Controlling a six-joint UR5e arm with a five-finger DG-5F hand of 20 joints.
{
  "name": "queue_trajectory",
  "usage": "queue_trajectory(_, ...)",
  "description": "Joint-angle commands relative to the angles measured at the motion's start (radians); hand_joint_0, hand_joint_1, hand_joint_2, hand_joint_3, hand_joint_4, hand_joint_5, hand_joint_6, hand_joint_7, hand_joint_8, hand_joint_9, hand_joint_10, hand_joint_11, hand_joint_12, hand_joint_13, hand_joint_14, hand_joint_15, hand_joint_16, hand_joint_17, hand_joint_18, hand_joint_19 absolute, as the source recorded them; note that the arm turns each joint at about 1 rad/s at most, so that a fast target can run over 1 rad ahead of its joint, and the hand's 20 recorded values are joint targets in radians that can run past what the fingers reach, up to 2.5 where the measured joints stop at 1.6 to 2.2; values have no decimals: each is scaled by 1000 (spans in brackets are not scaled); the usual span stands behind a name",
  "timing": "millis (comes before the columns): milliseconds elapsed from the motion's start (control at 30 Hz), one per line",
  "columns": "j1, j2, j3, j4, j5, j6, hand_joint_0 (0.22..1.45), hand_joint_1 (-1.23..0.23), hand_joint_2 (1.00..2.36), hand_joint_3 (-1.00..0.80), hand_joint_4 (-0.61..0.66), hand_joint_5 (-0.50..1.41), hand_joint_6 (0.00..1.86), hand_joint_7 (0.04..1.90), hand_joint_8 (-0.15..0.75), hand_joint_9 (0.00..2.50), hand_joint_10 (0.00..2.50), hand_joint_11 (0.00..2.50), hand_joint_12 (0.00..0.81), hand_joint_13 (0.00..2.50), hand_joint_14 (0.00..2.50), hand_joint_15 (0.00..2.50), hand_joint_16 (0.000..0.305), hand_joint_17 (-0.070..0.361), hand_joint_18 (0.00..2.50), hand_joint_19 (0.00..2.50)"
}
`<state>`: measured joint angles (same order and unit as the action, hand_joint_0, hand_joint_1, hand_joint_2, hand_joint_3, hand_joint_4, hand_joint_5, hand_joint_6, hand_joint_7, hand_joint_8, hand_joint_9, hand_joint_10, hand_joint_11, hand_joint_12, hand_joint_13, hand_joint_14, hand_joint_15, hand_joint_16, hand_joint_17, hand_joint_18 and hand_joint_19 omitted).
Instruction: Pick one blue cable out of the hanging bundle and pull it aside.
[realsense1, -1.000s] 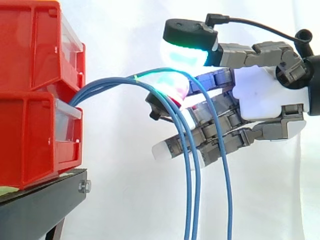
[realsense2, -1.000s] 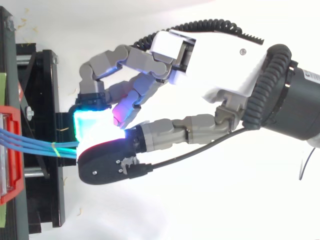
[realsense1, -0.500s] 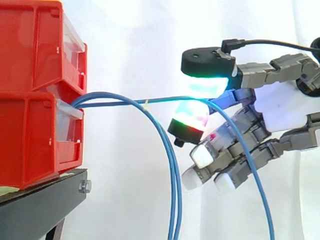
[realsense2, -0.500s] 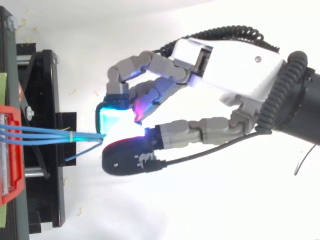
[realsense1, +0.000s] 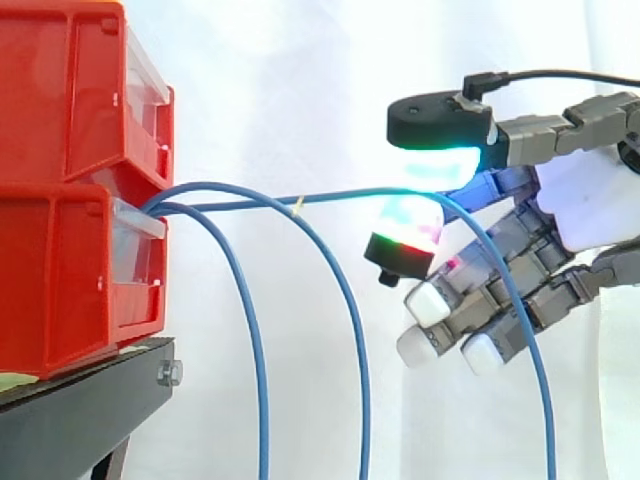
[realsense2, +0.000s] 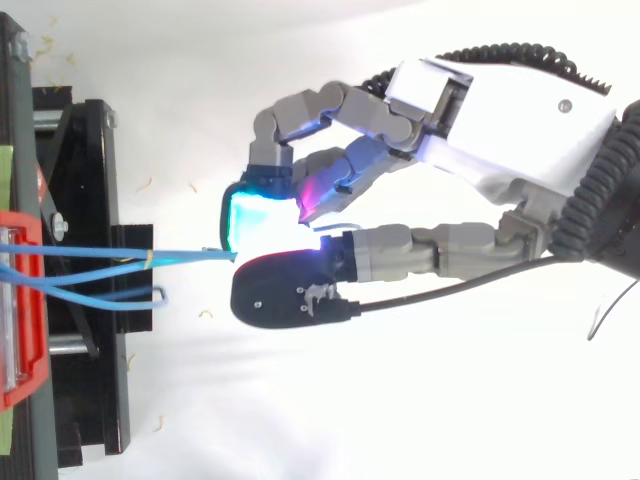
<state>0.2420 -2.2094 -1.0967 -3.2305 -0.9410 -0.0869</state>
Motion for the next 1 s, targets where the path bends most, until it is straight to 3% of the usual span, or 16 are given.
queue_trajectory(0,3,-1,0,49,-1,1,585,-788,1018,-95,77,-67,897,1231,314,926,8,330,387,660,10,324,57,129,705,369)
queue_trajectory(233,10,-1,0,100,-2,-4,585,-788,1019,-95,80,-67,897,1230,315,941,8,339,389,672,11,331,58,130,718,379)
queue_trajectory(967,10,-1,-2,100,-2,-5,588,-789,1018,-98,83,-66,896,1239,320,958,11,356,389,697,11,341,58,131,738,375)
